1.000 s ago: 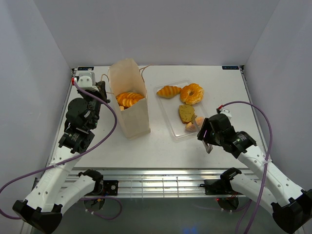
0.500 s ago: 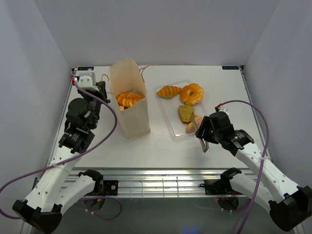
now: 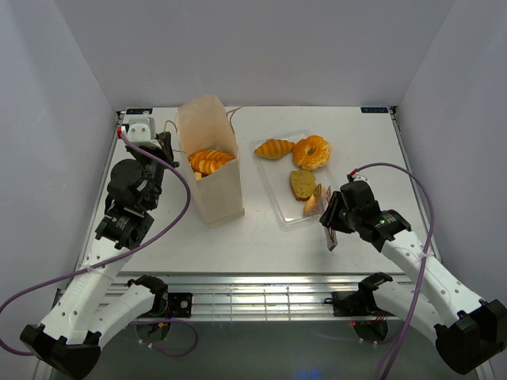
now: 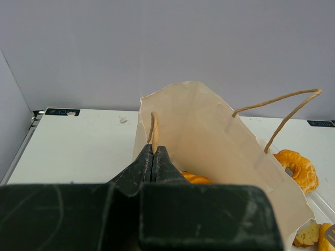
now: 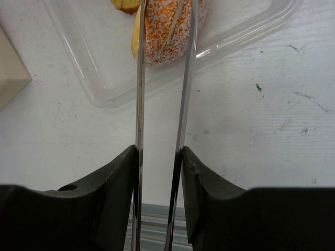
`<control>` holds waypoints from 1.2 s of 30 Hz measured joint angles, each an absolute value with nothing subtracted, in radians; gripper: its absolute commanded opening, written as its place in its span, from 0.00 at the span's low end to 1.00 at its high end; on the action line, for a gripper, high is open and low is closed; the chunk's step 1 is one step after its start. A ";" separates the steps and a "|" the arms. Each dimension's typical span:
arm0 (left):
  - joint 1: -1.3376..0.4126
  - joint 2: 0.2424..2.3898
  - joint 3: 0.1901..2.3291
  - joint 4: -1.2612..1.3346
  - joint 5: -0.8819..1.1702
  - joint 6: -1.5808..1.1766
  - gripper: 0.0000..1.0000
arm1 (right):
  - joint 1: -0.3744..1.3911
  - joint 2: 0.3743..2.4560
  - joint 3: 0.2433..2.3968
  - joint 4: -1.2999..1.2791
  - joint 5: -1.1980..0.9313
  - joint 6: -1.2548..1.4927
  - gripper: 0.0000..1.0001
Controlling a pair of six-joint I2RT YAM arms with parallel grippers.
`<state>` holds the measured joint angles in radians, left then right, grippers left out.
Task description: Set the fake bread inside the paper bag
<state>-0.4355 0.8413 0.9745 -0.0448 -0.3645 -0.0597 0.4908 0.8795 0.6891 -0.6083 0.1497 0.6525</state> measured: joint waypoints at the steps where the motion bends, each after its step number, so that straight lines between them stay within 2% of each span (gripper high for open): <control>1: -0.435 0.841 0.974 -0.045 -0.365 -0.059 0.00 | 0.490 0.879 0.690 -0.609 0.149 0.649 0.16; 5: -0.436 0.841 0.973 -0.044 -0.371 -0.059 0.00 | 0.490 0.889 0.722 -0.645 0.153 0.629 0.08; 15: -0.440 0.841 0.959 -0.041 -0.387 -0.058 0.00 | 0.490 0.905 0.998 -0.726 0.191 0.534 0.08; 24: -0.448 0.841 0.958 -0.036 -0.398 -0.052 0.00 | 0.490 0.899 1.124 -0.775 0.157 0.421 0.08; 28: -0.448 0.841 0.958 -0.036 -0.402 -0.052 0.00 | 0.490 0.934 1.338 -0.792 0.065 0.364 0.08; 32: -0.447 0.841 0.957 -0.036 -0.404 -0.052 0.00 | 0.492 1.027 1.607 -0.767 -0.045 0.314 0.08; 36: -0.447 0.841 0.957 -0.036 -0.404 -0.052 0.00 | 0.528 1.132 1.790 -0.720 -0.146 0.277 0.08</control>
<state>-0.4473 0.8410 0.9565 -0.0364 -0.4038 -0.0521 0.5278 1.1316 1.7897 -0.7197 -0.1463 0.2768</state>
